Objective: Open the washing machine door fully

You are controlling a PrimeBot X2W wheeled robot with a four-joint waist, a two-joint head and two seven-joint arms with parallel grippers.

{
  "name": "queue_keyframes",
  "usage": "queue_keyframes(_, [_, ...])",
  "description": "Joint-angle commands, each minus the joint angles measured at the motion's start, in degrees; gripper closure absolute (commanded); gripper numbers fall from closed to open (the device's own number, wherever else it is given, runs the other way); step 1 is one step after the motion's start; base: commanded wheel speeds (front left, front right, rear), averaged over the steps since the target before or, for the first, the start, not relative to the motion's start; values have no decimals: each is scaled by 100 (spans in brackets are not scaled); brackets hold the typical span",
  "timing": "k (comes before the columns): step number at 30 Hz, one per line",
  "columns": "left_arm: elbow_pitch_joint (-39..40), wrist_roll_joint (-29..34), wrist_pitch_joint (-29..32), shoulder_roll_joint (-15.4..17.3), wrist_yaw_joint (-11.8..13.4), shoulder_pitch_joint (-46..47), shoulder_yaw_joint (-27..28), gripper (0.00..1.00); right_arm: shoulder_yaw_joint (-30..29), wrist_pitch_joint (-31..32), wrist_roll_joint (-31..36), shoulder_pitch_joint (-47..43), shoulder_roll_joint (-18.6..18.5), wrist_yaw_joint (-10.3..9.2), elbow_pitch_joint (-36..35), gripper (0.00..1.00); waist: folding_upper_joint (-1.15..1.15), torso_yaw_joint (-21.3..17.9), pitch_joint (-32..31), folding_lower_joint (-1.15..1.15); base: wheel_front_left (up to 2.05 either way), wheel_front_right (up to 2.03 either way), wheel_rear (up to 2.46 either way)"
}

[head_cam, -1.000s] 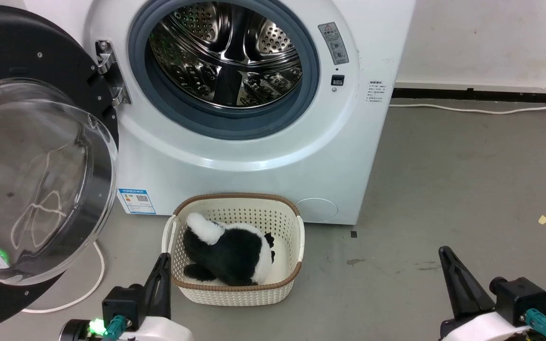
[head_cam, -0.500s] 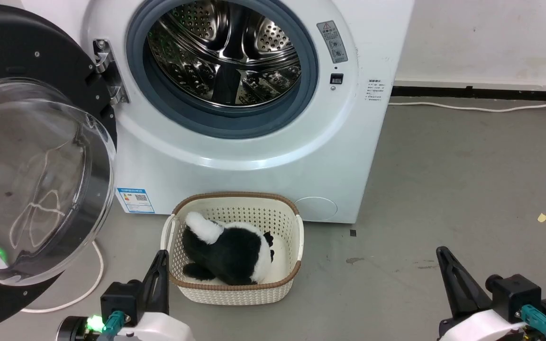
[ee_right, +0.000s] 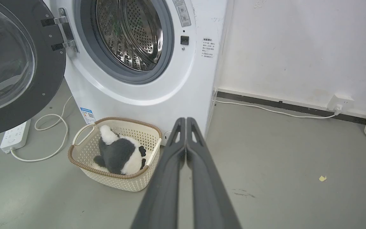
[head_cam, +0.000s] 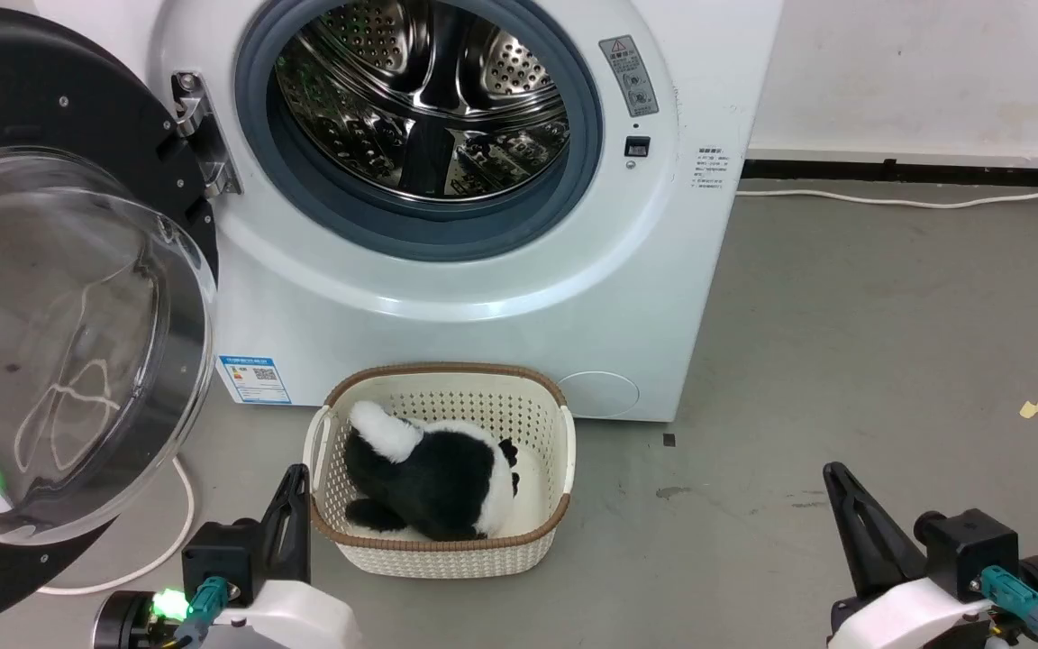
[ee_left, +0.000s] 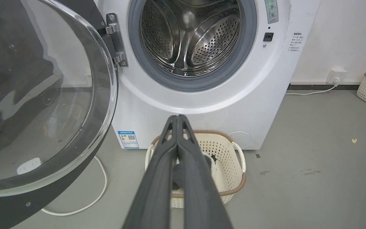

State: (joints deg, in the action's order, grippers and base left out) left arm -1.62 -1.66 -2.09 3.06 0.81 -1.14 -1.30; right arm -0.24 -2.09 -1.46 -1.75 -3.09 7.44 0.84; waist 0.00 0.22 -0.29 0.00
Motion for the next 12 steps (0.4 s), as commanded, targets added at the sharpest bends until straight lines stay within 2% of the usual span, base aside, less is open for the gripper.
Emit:
queue_keyframes(1, [44,51,26,1,-39,74,21,100,8,25,50,111,19,4,-42,100,0,-2,2,0,0,0,0])
queue_keyframes(12, [142,147,178,-15,-74,107,111,100,21,178,129,164,21,4,-77,100,0,-18,24,0,0,0,0])
